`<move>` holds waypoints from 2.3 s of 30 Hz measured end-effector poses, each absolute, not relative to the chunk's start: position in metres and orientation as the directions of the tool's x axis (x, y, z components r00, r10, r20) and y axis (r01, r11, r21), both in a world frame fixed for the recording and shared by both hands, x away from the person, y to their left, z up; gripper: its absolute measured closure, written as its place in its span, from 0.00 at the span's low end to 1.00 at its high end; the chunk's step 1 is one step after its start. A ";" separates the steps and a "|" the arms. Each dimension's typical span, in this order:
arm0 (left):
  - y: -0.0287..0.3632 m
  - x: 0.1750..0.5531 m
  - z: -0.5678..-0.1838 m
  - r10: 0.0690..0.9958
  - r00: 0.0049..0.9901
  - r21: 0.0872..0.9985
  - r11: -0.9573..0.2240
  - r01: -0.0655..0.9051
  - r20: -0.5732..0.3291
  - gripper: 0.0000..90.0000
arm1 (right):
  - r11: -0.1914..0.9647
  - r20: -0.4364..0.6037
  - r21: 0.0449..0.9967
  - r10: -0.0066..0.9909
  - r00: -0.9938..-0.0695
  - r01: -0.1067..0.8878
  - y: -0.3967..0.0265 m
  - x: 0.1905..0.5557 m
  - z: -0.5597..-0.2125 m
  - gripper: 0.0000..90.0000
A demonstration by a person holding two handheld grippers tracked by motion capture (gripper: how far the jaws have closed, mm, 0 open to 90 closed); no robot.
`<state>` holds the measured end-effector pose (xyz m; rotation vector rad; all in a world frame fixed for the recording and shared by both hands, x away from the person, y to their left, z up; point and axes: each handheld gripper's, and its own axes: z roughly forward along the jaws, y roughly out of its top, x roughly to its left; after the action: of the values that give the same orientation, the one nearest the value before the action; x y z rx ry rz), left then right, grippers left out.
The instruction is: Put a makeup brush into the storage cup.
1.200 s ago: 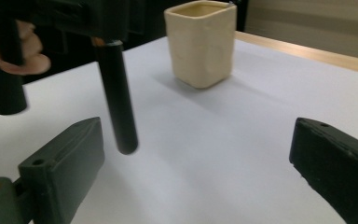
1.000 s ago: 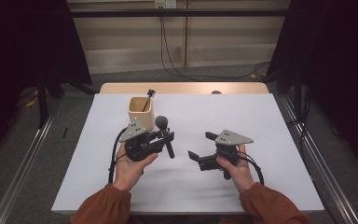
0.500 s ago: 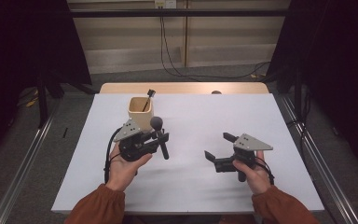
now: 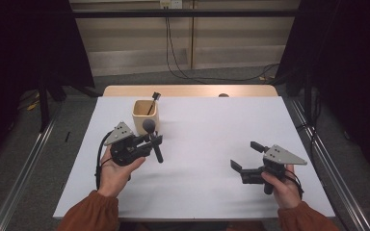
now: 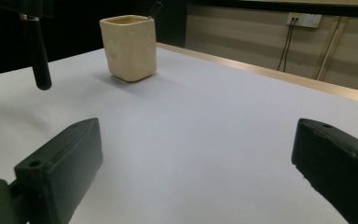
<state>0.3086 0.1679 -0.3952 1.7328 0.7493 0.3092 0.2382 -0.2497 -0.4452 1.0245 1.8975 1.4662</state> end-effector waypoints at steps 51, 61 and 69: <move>0.207 0.375 -0.333 0.748 0.659 0.941 -0.158 0.298 -0.083 0.78 | 0.055 0.085 0.959 0.880 -0.467 0.277 -0.290 0.218 -0.455 0.00; 0.206 0.393 -0.326 0.778 0.623 0.948 -0.136 0.289 -0.078 0.78 | 0.061 0.075 0.962 0.878 -0.473 0.266 -0.293 0.217 -0.455 0.00; 0.206 0.409 -0.328 0.796 0.601 0.950 -0.125 0.286 -0.076 0.78 | 0.065 0.070 0.962 0.879 -0.472 0.264 -0.296 0.217 -0.456 0.00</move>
<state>0.4094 0.2055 -0.3276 1.6916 0.9023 0.5587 0.2167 -0.2959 -0.4564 1.1373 1.7917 1.4295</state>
